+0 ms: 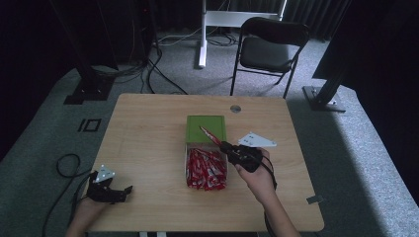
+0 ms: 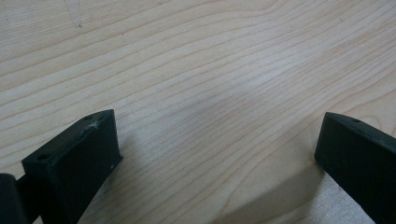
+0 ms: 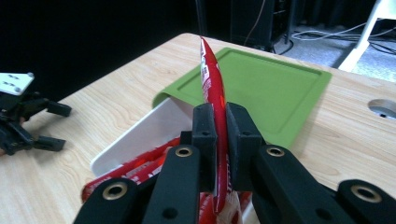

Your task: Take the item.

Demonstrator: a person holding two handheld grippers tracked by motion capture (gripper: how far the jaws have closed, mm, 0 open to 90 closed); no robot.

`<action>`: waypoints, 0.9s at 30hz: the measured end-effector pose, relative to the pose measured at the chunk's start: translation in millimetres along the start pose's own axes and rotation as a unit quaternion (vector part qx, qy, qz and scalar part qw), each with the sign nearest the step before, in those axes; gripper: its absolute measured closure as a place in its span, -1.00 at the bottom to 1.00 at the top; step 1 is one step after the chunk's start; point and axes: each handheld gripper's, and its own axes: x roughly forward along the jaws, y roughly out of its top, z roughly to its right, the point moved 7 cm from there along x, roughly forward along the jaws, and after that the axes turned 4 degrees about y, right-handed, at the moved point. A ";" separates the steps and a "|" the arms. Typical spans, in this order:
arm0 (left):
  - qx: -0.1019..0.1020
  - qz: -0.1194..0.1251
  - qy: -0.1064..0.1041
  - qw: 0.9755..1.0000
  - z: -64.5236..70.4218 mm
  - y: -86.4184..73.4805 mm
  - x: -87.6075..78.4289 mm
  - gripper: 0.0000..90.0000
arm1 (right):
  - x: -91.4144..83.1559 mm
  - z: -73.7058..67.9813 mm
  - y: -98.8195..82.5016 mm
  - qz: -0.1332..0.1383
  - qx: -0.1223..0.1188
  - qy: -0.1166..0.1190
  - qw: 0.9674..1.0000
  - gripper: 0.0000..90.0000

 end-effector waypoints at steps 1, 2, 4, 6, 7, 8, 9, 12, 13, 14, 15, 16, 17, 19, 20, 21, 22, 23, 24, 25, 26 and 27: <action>0.000 0.000 0.000 1.000 0.0 0.0 0.0 -0.98 | -0.4 2.3 0.2 0.004 0.003 -0.005 1.000 0.86; 0.000 0.000 0.000 1.000 0.0 0.0 0.0 -0.98 | -0.6 4.5 -0.1 0.003 0.001 -0.010 1.000 0.85; 0.000 0.000 0.000 1.000 0.0 0.0 0.0 -0.98 | -1.4 9.2 -0.6 0.007 0.009 -0.017 1.000 0.85; 0.001 0.000 0.000 1.000 -0.2 0.0 0.1 -0.98 | -2.3 14.1 -1.4 0.010 0.014 -0.026 1.000 0.85; 0.001 0.000 0.000 1.000 -0.1 0.1 0.1 -0.98 | -2.8 16.6 -1.7 0.013 0.016 -0.031 0.999 0.85; 0.001 0.000 0.000 1.000 -0.1 0.1 0.1 -0.98 | -3.4 19.0 -2.3 0.013 0.016 -0.036 0.999 0.85; 0.001 0.001 0.000 1.000 -0.1 0.1 0.1 -0.98 | -4.0 21.1 -2.8 0.016 0.020 -0.039 0.999 0.85; 0.001 0.001 0.001 1.000 -0.1 0.1 0.1 -0.98 | -5.6 27.7 -4.7 0.016 0.023 -0.048 0.998 0.85; 0.002 0.001 0.001 1.000 -0.3 0.1 0.1 -0.98 | -6.3 29.3 -5.3 0.016 0.025 -0.051 0.998 0.85; 0.001 0.001 0.001 1.000 -0.3 0.1 0.1 -0.98 | -7.2 31.7 -5.7 0.018 0.026 -0.054 0.998 0.85; 0.001 0.001 0.001 1.000 -0.2 0.1 0.1 -0.98 | -7.9 33.2 -6.0 0.019 0.027 -0.058 0.998 0.85; 0.000 0.001 0.000 1.000 0.0 0.1 0.1 -0.98 | -8.8 35.1 -6.3 0.021 0.027 -0.063 0.997 0.85; 0.000 0.001 0.000 1.000 0.1 0.0 0.1 -0.98 | -9.8 37.0 -6.7 0.023 0.029 -0.065 0.997 0.85; 0.000 0.001 0.000 1.000 0.0 0.0 0.1 -0.98 | -11.5 41.2 -7.9 0.025 0.032 -0.073 0.996 0.85; 0.000 0.001 0.000 1.000 0.0 0.1 0.1 -0.98 | -12.3 42.9 -8.8 0.025 0.036 -0.075 0.996 0.85; 0.000 0.001 0.000 1.000 0.0 0.1 0.1 -0.98 | -13.0 44.9 -9.8 0.026 0.039 -0.079 0.996 0.85; 0.000 0.001 0.000 1.000 0.0 0.1 0.1 -0.98 | -13.0 44.9 -9.8 0.026 0.039 -0.079 0.996 0.85; 0.000 0.001 0.000 1.000 -0.1 0.1 0.1 -0.98 | -13.6 47.1 -11.2 0.024 0.039 -0.084 0.995 0.85; 0.001 0.001 0.000 1.000 -0.1 0.1 0.1 -0.98 | -15.7 51.7 -14.2 0.028 0.050 -0.091 0.994 0.85; 0.000 0.001 0.000 1.000 0.1 0.1 0.1 -0.98 | -16.4 53.4 -15.2 0.031 0.051 -0.093 0.994 0.85; 0.000 0.001 0.000 1.000 0.0 0.1 0.1 -0.98 | -17.2 55.1 -16.2 0.032 0.052 -0.096 0.993 0.85; -0.001 0.001 0.000 1.000 0.2 0.1 0.1 -0.98 | -17.5 56.9 -17.8 0.032 0.054 -0.099 0.993 0.85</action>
